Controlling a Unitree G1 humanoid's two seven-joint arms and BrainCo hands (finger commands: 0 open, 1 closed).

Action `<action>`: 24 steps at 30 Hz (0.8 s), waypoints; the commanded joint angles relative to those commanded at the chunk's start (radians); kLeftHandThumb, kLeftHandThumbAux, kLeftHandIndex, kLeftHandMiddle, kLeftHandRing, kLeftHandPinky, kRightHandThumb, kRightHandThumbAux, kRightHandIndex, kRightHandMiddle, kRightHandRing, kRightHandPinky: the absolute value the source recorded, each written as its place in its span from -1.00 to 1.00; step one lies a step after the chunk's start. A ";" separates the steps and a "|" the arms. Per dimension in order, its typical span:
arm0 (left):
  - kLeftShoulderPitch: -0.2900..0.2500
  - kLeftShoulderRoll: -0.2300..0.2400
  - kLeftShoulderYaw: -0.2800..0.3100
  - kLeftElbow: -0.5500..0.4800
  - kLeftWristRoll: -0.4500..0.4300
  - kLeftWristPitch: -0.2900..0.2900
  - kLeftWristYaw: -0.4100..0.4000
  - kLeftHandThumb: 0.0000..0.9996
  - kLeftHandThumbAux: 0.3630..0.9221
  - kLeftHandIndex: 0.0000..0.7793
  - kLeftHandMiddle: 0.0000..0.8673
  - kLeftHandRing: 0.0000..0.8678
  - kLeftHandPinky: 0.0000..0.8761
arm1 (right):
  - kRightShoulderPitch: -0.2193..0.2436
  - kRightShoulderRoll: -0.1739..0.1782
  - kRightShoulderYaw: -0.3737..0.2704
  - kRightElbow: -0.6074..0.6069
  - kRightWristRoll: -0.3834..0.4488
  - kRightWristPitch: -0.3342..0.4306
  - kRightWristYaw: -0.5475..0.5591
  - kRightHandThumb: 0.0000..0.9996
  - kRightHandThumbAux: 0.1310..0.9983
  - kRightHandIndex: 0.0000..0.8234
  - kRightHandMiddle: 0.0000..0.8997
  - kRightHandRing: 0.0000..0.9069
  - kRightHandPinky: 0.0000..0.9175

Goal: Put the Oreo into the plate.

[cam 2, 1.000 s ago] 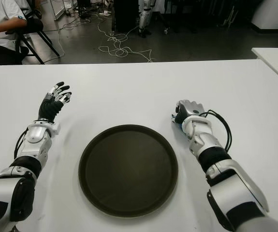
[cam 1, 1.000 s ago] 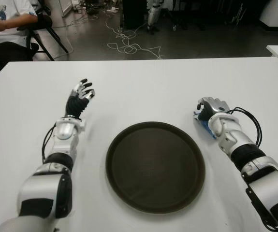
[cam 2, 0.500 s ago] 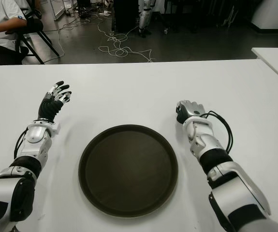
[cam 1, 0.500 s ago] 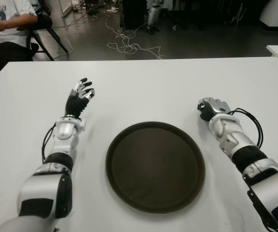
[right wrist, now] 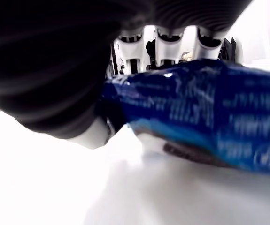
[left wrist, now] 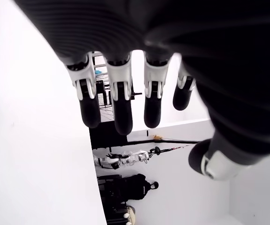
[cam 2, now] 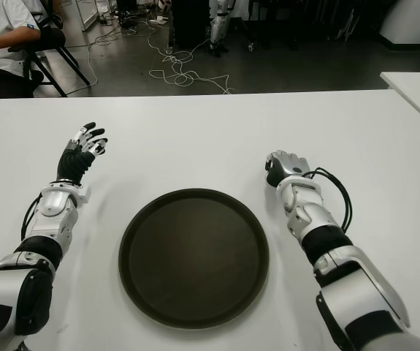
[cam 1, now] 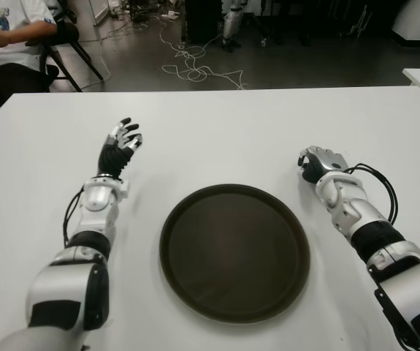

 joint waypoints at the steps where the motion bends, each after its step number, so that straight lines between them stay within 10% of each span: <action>1: 0.000 0.000 0.000 0.000 0.000 -0.001 0.000 -0.37 -0.12 -0.76 -0.58 -0.60 -0.58 | 0.000 -0.001 -0.001 -0.001 0.000 -0.001 0.000 0.41 0.39 -0.01 -0.53 -0.49 -0.30; 24: -0.003 0.004 -0.010 0.002 0.007 0.004 -0.002 -0.40 -0.10 -0.77 -0.61 -0.61 -0.60 | -0.004 -0.002 -0.011 0.006 -0.004 -0.008 0.003 0.40 0.39 -0.01 -0.51 -0.46 -0.26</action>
